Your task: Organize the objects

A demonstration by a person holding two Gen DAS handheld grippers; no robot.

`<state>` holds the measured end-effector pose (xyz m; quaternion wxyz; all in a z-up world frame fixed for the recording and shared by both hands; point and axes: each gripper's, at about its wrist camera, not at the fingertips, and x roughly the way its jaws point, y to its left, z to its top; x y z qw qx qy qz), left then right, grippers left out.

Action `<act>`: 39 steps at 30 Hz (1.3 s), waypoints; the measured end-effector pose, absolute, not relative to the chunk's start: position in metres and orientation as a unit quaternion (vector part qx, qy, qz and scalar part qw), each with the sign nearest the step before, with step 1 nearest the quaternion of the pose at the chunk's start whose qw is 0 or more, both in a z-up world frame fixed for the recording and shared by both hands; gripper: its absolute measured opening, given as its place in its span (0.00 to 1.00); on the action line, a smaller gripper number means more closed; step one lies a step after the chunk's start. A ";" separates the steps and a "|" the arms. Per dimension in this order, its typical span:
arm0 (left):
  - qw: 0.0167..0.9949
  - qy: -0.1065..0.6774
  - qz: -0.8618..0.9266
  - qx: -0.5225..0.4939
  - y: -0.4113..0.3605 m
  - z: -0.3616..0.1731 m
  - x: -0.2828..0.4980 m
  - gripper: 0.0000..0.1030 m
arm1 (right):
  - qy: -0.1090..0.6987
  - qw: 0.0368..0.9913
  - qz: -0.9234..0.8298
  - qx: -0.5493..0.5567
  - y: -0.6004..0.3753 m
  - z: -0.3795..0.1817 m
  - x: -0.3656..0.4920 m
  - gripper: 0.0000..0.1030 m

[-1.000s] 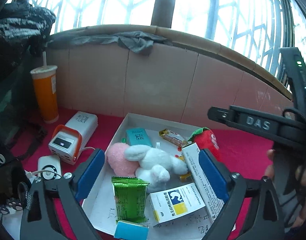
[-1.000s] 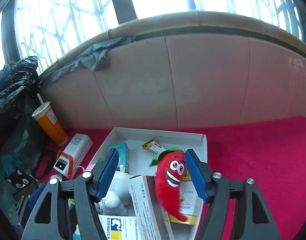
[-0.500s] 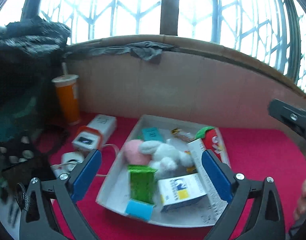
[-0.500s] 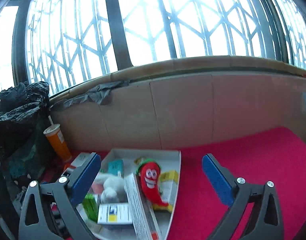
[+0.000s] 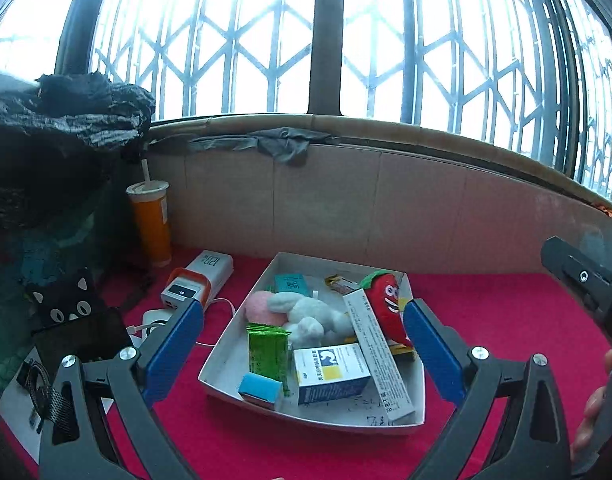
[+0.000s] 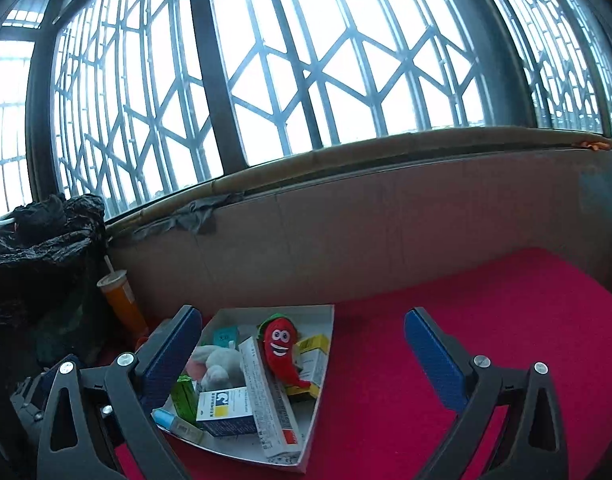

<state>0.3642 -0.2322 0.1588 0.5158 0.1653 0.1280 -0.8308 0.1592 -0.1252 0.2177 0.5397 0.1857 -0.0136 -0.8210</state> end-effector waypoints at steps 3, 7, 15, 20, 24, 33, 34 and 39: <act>0.525 0.108 -0.824 0.183 -0.222 0.161 0.357 0.97 | -0.021 0.534 -0.824 0.189 -0.115 0.217 0.156 1.00; 0.510 0.105 -0.831 0.195 -0.208 0.160 0.352 0.97 | -0.021 0.530 -0.826 0.190 -0.103 0.215 0.154 1.00; 0.500 0.118 -0.834 0.200 -0.186 0.161 0.352 0.97 | -0.040 0.511 -0.836 0.196 -0.078 0.215 0.145 1.00; 0.485 0.121 -0.840 0.214 -0.174 0.164 0.352 0.97 | -0.056 0.497 -0.844 0.195 -0.056 0.218 0.141 1.00; 0.486 0.100 -0.834 0.242 -0.163 0.164 0.346 0.97 | -0.069 0.486 -0.850 0.192 -0.038 0.221 0.139 1.00; 0.480 0.079 -0.837 0.251 -0.135 0.166 0.339 0.97 | -0.087 0.479 -0.853 0.189 -0.010 0.228 0.135 1.00; 0.481 0.078 -0.836 0.251 -0.133 0.167 0.339 0.97 | -0.087 0.478 -0.854 0.187 -0.006 0.229 0.136 1.00; 0.489 0.083 -0.833 0.246 -0.127 0.169 0.342 0.97 | -0.094 0.473 -0.857 0.184 0.007 0.228 0.137 1.00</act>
